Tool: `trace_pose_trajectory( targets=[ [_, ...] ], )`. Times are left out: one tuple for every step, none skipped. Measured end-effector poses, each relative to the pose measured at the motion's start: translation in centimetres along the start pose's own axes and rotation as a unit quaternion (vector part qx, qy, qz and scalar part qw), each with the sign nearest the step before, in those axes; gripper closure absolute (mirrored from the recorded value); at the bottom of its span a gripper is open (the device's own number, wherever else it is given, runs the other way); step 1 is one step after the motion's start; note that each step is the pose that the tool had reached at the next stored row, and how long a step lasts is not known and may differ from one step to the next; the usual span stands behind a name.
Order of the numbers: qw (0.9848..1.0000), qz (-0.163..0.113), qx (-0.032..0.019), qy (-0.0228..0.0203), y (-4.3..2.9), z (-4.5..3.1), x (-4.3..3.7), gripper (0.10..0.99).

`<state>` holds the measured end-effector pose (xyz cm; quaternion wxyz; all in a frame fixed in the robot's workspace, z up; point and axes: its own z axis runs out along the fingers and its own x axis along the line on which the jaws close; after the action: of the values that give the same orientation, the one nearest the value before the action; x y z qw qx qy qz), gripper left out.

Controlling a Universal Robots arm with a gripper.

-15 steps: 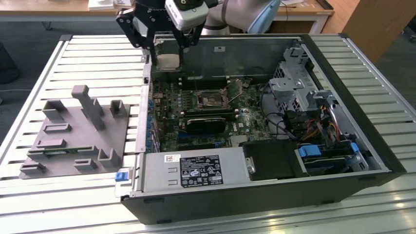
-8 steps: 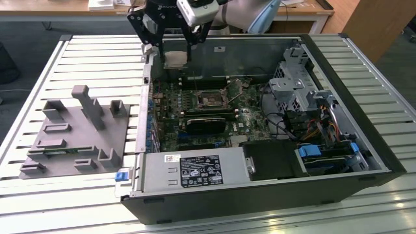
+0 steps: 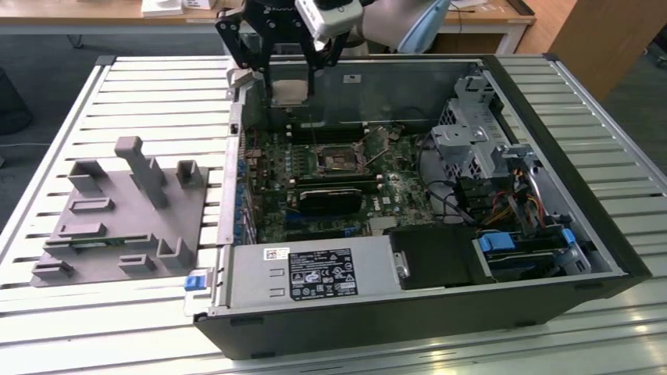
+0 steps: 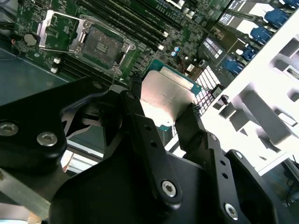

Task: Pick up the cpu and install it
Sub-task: 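Pick up the cpu and move it towards the insertion slot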

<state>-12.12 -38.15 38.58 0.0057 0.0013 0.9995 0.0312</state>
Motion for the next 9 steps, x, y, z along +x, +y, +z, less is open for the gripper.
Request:
trace_pose_trajectory(
  targets=[
    [1.0000, 0.000, 0.0000, 0.0000, 0.04, 0.01, -0.11, 0.549],
    [1.0000, 0.000, -0.0002, -0.0001, 0.06, 0.02, -0.21, 0.549],
    [1.0000, 0.000, -0.0003, -0.0001, 0.08, 0.04, -0.32, 0.549],
    [1.0000, 0.000, -0.0004, -0.0001, 0.10, 0.04, -0.43, 0.549],
    [1.0000, 0.000, -0.0005, 0.0000, 0.13, 0.05, -0.57, 0.549],
    [1.0000, 0.000, -0.0006, -0.0001, 0.17, 0.06, -0.72, 0.549],
    [1.0000, 0.000, -0.0007, 0.0000, 0.21, 0.07, -0.88, 0.549],
    [1.0000, 0.000, -0.0007, -0.0001, 0.27, 0.08, -1.03, 0.549],
    [1.0000, 0.000, -0.0008, -0.0001, 0.37, 0.10, -1.22, 0.549]
  ],
)
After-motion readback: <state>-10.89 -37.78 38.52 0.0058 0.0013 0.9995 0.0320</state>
